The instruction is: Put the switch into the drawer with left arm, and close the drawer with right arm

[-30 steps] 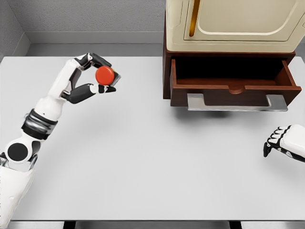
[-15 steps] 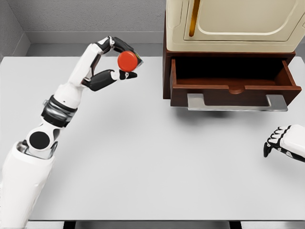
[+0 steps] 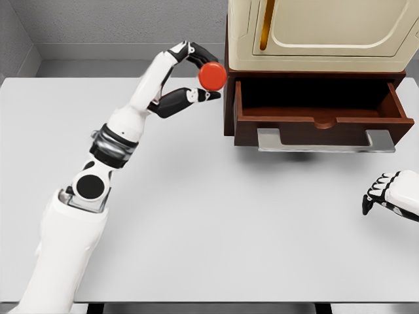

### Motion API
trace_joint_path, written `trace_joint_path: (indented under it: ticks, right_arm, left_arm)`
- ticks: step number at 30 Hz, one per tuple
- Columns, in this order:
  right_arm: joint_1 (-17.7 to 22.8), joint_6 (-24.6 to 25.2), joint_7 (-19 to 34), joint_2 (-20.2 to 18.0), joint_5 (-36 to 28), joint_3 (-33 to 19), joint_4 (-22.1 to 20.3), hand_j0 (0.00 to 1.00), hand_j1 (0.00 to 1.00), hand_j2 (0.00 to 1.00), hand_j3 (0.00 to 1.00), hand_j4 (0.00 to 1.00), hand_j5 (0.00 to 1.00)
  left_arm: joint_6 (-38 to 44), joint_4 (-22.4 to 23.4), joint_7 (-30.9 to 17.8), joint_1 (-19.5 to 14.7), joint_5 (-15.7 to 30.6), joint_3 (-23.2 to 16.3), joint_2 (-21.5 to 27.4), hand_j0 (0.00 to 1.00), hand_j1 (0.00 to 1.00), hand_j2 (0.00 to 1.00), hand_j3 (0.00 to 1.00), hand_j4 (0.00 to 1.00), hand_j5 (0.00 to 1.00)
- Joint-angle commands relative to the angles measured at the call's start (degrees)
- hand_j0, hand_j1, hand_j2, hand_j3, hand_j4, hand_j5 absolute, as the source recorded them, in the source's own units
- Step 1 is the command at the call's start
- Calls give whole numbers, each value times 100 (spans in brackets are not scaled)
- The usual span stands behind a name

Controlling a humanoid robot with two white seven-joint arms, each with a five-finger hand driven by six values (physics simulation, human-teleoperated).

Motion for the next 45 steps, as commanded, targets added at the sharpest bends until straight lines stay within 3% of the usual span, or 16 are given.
trace_joint_path:
  ticks: [1, 10, 28, 42, 43, 44, 45]
  right_arm:
    - [0, -2, -3, -15, -35, -1, -1, 35, 35, 35, 35, 35, 35]
    - [0, -2, -3, -15, -35, -1, -1, 35, 35, 35, 35, 35, 35]
    - [0, -2, -3, -15, -35, -1, -1, 35, 35, 35, 35, 35, 35]
    - [0, -2, -12, -15, -44, -1, -1, 35, 35, 35, 35, 35, 35]
    - [0, -2, -12, -15, -44, -1, -1, 35, 35, 35, 35, 35, 35]
    - [0, -2, -12, -7, -36, -1, -1, 35, 35, 35, 35, 35, 35]
    - [0, -2, -3, -15, -35, -1, -1, 35, 35, 35, 35, 35, 35]
  left_arm:
    - [107, 19, 4, -18, -183, -89, -83, 36, 36, 36, 36, 36, 36]
    - [257, 257, 4, -202, -1088, -177, -514, 36, 36, 36, 36, 36, 36]
    - [433, 362, 13, -466, -2380, -476, -514, 36, 36, 36, 36, 36, 36]
    - [503, 353, 21, -589, -3065, -749, -514, 37, 37, 37, 37, 37, 37]
    - [503, 362, 21, -624, -3083, -749, -514, 40, 40, 40, 40, 40, 40]
    - [503, 362, 21, -650, -3101, -749, -514, 49, 49, 49, 49, 49, 49]
    - [503, 371, 48, -668, -3109, -749, -514, 69, 69, 69, 69, 69, 69]
